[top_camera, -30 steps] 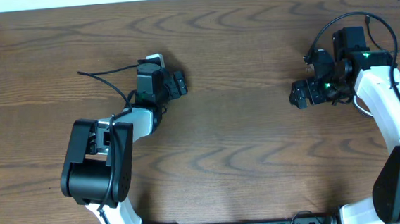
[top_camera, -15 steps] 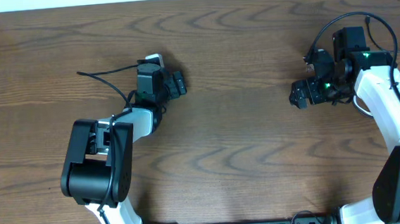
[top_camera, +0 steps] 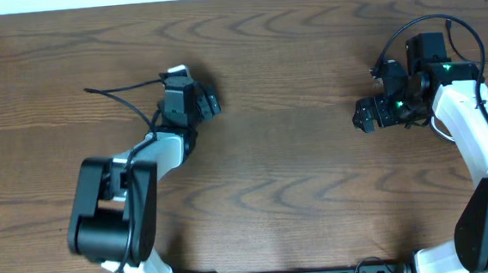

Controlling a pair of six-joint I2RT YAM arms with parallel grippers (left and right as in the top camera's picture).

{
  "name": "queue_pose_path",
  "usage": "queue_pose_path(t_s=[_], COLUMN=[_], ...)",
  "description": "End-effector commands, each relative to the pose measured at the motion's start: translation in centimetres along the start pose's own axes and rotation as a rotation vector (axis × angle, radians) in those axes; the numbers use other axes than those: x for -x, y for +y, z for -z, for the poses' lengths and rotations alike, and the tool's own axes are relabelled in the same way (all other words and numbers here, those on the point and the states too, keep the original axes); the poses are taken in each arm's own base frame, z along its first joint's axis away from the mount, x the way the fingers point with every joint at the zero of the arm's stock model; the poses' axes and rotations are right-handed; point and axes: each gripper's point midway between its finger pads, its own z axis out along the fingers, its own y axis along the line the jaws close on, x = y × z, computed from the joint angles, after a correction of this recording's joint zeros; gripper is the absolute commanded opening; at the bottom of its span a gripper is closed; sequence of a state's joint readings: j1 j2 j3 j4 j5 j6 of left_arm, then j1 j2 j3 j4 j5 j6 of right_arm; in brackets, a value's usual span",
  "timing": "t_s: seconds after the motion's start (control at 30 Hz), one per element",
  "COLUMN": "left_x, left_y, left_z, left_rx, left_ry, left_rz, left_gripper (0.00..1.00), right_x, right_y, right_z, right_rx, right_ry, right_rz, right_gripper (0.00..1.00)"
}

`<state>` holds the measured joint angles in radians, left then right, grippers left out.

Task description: Untangle cables

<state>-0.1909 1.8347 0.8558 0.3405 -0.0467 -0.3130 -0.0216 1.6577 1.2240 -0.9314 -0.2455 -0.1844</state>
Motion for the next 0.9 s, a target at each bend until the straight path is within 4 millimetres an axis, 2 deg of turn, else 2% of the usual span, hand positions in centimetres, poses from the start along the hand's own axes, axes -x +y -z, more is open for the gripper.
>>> queue_pose_path(t_s=[0.0, 0.17, 0.2, 0.37, 0.5, 0.77, 0.87], left_x=[4.8, 9.5, 10.8, 13.8, 15.9, 18.6, 19.0], left_y=[0.5, -1.0, -1.6, -5.0, -6.5, -6.7, -6.6], left_z=[3.7, 8.4, 10.0, 15.4, 19.9, 27.5, 29.8], left_rx=[0.077, 0.036, 0.016, -0.140, -0.217, -0.245, -0.253], left_ry=[-0.145, -0.280, -0.325, -0.452, -0.562, -0.743, -0.792], left_rz=[-0.047, -0.161, -0.179, -0.329, -0.362, -0.356, -0.351], left_gripper=[0.89, 0.89, 0.90, 0.90, 0.90, 0.90, 0.90], right_x=[0.4, 0.4, 0.4, 0.4, 0.4, 0.4, 0.4], right_y=[0.2, 0.2, 0.2, 0.2, 0.2, 0.2, 0.2], right_z=[0.8, 0.8, 0.8, 0.8, 0.8, 0.8, 0.8], right_rx=[-0.007, -0.007, -0.007, -0.007, -0.007, -0.007, -0.007], right_ry=[-0.023, -0.023, -0.023, -0.023, -0.023, -0.023, -0.023], right_rz=[0.000, 0.000, 0.000, 0.000, 0.000, 0.000, 0.000], right_gripper=[0.99, 0.99, 0.99, 0.99, 0.99, 0.99, 0.99])
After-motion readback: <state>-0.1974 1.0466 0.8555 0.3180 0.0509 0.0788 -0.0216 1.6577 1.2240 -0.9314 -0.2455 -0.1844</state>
